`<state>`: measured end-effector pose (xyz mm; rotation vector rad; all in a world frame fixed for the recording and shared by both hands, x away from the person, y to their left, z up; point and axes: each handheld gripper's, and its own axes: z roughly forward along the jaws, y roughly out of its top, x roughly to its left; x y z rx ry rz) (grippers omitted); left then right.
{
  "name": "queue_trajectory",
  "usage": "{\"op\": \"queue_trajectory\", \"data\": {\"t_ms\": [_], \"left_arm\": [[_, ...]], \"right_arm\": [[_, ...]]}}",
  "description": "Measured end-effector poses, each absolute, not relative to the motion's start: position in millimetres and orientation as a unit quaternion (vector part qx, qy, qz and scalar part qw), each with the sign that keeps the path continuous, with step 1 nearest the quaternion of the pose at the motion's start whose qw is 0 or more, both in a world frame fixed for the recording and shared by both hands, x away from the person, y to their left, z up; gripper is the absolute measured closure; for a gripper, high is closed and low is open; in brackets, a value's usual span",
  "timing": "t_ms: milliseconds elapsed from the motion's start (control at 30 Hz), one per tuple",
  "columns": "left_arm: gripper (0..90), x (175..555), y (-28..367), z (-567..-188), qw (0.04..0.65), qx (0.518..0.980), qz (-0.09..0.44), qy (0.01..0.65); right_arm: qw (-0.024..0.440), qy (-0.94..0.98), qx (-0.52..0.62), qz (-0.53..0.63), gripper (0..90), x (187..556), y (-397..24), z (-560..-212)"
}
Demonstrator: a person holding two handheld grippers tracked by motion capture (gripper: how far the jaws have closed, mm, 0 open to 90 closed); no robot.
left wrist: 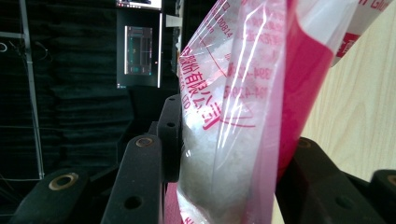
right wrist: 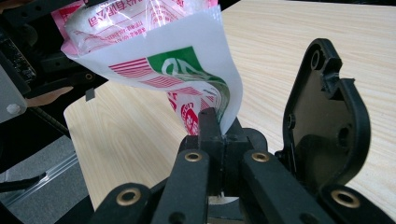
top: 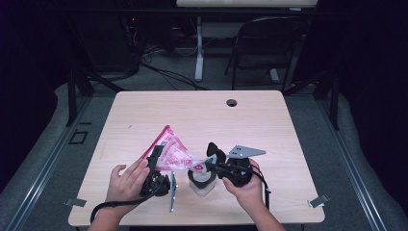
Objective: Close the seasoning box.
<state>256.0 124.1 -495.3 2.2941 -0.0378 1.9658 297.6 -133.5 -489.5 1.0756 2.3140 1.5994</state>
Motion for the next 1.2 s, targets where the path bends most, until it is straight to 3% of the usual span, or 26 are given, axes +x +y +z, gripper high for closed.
{"op": "queue_trajectory", "data": {"t_ms": [1200], "left_arm": [[64.1, 254.4, 120.4, -494.3, 0.061, 0.755, 0.652, -0.024]], "right_arm": [[0.067, 0.768, 0.362, 0.525, 90.0, 295.7, -137.1, -492.3]]}}
